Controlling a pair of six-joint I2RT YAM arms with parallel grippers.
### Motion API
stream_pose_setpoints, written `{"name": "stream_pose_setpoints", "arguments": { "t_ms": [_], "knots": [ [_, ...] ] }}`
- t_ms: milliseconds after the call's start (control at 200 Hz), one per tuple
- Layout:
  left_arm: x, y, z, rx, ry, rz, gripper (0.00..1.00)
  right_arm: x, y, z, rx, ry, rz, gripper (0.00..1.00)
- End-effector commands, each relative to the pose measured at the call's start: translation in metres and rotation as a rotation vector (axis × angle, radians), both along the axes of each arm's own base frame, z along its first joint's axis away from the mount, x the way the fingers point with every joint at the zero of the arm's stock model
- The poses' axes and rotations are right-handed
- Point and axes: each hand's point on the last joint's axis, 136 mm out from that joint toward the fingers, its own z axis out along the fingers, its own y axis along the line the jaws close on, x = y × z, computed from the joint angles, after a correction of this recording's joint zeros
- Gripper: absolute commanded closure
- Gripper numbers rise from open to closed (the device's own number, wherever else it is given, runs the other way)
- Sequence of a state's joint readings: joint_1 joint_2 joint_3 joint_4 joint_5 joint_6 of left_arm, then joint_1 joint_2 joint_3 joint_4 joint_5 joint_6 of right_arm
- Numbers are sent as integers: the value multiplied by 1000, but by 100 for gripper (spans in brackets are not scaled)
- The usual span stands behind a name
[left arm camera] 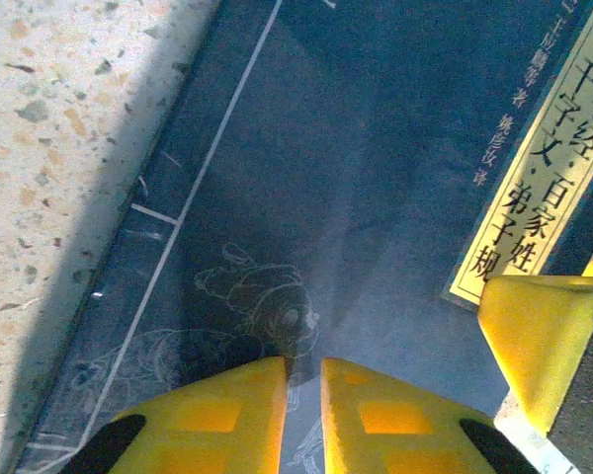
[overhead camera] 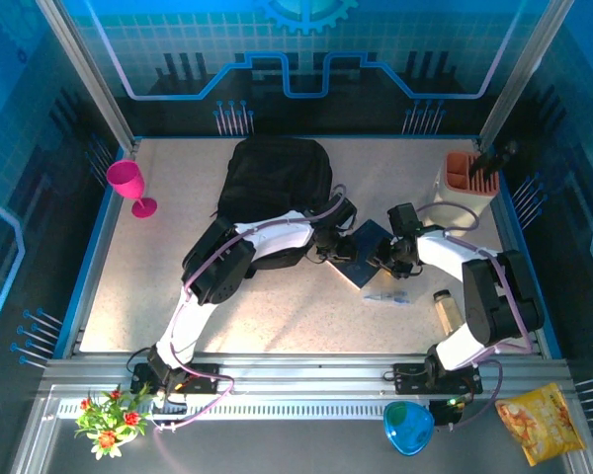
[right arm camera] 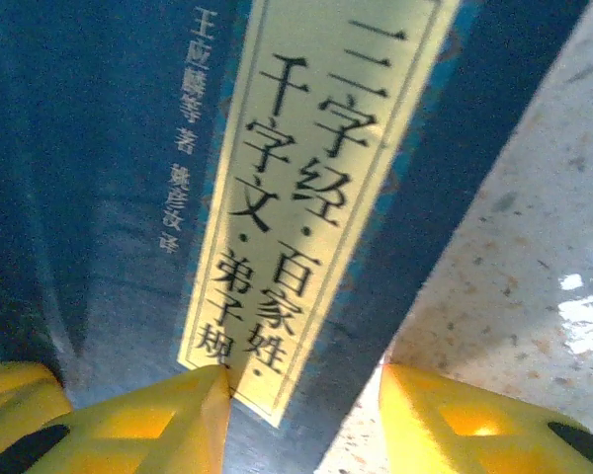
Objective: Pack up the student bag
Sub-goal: Pick up the book from the center of the table.
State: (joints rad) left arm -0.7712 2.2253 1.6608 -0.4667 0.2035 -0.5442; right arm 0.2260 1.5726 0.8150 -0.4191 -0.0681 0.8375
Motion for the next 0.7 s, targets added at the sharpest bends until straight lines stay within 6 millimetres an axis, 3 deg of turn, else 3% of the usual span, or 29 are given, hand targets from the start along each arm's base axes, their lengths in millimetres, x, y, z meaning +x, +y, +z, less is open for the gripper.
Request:
{"name": "stream_pose_setpoints", "arguments": {
  "t_ms": [0,145,185,330,515,695],
  "knots": [
    [-22,12,-41,122,83,-7,83,7,6,6,26,4,30,57],
    [-33,23,-63,188,117,-14,86,4,9,12,7,-1,50,59],
    [-35,26,-67,203,124,-15,88,14,12,25,12,-39,54,60],
    [-38,31,-75,230,133,-18,88,15,13,34,12,-52,61,62],
    [-36,29,-74,230,128,-21,88,15,14,36,3,-47,68,69],
    [-31,25,-64,216,110,-33,88,17,11,36,-16,-60,73,85]
  ]
}}
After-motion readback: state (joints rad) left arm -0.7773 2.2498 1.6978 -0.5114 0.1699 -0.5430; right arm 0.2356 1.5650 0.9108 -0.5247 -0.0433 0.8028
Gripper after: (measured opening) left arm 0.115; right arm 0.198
